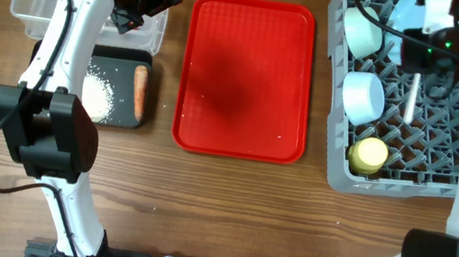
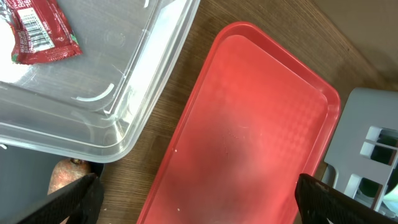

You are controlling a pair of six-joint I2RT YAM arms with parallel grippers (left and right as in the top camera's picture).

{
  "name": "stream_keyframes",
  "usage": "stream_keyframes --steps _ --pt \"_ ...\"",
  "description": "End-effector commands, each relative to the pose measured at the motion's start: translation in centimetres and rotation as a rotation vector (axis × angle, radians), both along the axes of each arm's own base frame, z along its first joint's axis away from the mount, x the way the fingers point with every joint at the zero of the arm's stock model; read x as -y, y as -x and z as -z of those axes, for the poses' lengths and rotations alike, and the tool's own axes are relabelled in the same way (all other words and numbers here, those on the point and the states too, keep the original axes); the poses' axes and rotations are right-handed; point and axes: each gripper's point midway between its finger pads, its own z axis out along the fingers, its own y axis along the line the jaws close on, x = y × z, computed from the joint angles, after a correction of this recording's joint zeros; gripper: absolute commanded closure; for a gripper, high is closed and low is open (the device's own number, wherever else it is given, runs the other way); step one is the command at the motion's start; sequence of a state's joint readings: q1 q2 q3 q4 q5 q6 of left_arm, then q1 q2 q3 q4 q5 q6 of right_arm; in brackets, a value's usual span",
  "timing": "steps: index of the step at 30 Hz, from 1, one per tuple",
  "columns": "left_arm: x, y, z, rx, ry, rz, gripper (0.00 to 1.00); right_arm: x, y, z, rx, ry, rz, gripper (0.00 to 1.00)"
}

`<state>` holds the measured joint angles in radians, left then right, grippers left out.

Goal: Sort waste into correct bins and load items into the dishwasher rack

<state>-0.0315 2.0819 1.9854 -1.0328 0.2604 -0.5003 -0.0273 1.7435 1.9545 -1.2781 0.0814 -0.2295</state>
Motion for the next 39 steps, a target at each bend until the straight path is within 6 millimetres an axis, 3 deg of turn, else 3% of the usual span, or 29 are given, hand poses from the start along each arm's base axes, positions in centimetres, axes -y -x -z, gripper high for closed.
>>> stream_keyframes --steps 1,10,18,25,28,30,36,39 --pt "0.2 0.1 -2.4 0.048 0.019 -0.002 0.0 2.0 0.5 0.1 -0.032 0.081 -0.055 0.96" --pt "0.2 0.1 -2.4 0.048 0.019 -0.002 0.0 5.0 1.3 6.4 -0.195 0.067 0.0 0.96" --pt "0.2 0.1 -2.4 0.048 0.019 -0.002 0.0 5.1 1.8 10.6 -0.249 0.055 0.004 0.96" --pt "0.2 0.1 -2.4 0.048 0.019 -0.002 0.0 5.1 2.1 14.0 -0.269 0.049 0.012 0.81" --pt "0.2 0.1 -2.4 0.048 0.02 -0.002 0.0 5.2 1.8 14.2 -0.254 0.045 0.034 0.69" --pt "0.2 0.1 -2.4 0.048 0.019 -0.002 0.0 5.2 1.5 14.1 -0.237 0.044 0.043 0.49" --pt "0.2 0.1 -2.4 0.048 0.019 -0.002 0.0 4.9 1.0 13.2 -0.199 0.002 0.092 0.39" --pt "0.2 0.1 -2.4 0.048 0.019 -0.002 0.0 4.2 1.6 9.9 -0.157 -0.024 0.079 0.28"
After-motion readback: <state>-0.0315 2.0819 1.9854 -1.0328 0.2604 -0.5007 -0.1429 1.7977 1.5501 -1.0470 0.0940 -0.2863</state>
